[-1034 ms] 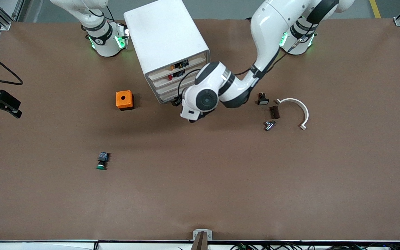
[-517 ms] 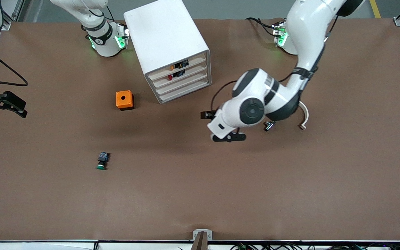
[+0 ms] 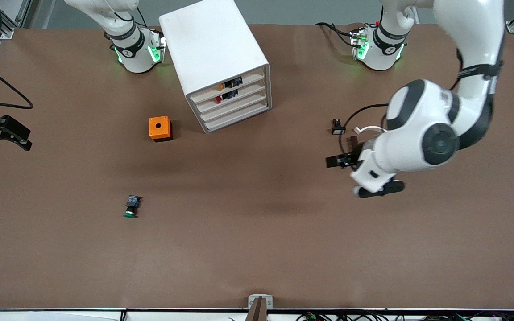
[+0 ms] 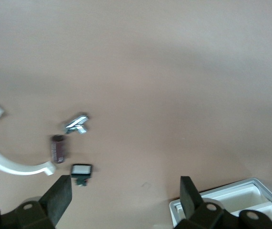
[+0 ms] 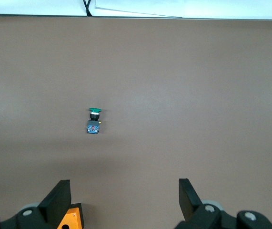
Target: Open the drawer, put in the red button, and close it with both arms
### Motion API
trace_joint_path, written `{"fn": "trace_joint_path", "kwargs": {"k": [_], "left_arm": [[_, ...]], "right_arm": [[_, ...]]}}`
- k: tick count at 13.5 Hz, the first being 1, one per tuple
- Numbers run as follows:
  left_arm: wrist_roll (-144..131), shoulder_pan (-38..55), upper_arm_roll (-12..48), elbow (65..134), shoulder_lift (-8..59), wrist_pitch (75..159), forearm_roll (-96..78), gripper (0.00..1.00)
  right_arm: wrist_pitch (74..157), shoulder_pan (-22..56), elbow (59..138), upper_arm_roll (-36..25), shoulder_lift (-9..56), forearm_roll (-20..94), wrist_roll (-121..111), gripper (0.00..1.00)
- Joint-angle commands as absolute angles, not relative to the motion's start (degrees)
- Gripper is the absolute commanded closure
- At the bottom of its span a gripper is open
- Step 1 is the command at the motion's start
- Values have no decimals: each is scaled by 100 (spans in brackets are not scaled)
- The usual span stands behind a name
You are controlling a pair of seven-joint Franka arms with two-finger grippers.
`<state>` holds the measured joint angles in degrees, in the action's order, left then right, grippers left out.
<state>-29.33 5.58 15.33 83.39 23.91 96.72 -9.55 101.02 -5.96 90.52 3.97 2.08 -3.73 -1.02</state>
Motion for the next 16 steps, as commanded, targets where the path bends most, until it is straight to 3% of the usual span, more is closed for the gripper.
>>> {"fn": "trace_joint_path", "kwargs": {"k": [1, 8, 13, 16], "left_arm": [[-2866, 168, 1617, 8596, 1935, 9240, -862, 0], [-1294, -342, 1556, 8622, 1486, 8903, 176, 1], [-327, -835, 1547, 9113, 959, 8982, 184, 0], [-255, -538, 1355, 9368, 722, 9079, 456, 0]], "right_arm": [[10072, -677, 9000, 466, 176, -492, -105, 0], [10063, -668, 9000, 466, 176, -492, -105, 0], [10055, -668, 9000, 475, 176, -492, -105, 0], [10055, -659, 9000, 475, 176, -483, -105, 0]]}}
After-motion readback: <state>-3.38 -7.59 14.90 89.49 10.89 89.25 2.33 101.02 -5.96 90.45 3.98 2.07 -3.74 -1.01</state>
